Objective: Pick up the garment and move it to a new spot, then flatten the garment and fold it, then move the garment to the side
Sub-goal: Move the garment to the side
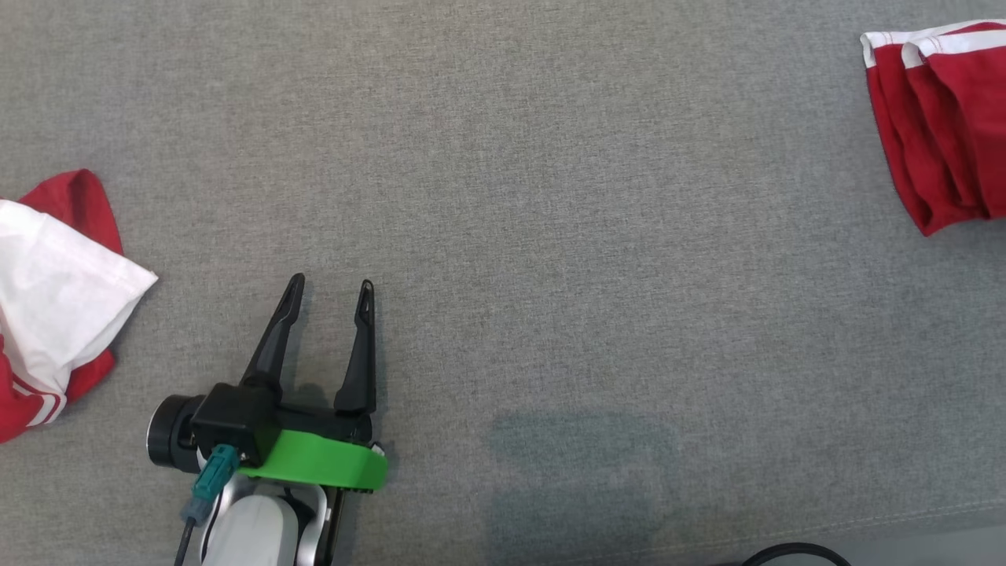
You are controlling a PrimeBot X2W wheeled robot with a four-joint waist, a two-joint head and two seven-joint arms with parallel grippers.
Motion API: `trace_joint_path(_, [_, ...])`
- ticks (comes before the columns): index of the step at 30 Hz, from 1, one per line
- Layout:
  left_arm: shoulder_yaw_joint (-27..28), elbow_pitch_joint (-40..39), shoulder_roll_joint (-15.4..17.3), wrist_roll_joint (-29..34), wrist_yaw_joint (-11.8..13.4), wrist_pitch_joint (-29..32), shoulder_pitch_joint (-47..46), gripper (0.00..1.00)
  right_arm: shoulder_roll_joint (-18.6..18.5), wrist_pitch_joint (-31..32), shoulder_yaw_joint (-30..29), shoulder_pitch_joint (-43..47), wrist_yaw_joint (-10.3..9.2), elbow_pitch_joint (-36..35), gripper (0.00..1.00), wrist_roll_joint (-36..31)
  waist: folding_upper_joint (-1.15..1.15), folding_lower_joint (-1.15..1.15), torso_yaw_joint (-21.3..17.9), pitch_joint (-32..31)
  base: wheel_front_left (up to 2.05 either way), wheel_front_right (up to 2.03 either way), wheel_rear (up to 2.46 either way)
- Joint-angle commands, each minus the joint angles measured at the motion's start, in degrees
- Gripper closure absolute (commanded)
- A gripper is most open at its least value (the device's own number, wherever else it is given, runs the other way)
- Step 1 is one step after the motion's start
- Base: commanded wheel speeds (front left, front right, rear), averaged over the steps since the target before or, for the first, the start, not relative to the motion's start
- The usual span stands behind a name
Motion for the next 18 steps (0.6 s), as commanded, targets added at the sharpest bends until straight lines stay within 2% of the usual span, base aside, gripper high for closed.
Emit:
trace_joint_path(1, [0.1,-0.29,0.14,0.17,0.23,-0.17,0.01,0.0,-0.38,-1.07,-0.49,-0.63,-0.04,0.66,0.96,-1.15,-0.01,-0.01,0.6,0.42,0.0,0.0,0.0])
trace_joint_path(3, [0.26,-0.31,0.14,0.18,0.28,-0.17,0.32,0.0,-0.08,-2.66,-1.25,-1.1,-0.04,2.61,0.0,-2.82,-0.01,-0.01,0.64,0.22,0.0,0.0,0.0])
trace_joint_path(10, [0.4,-0.51,0.13,-0.82,0.96,-0.17,1.84,0.0,2.52,-9.92,-0.9,-1.24,-0.04,4.17,0.0,-7.24,-0.01,-0.01,-0.35,-3.15,0.0,0.0,0.0])
trace_joint_path(18, [1.26,-0.05,0.13,-2.6,2.06,-0.17,6.35,0.0,3.89,-21.39,2.95,5.96,-0.04,-3.3,0.0,-7.77,-0.01,-0.01,-0.45,-12.32,0.0,0.0,0.0])
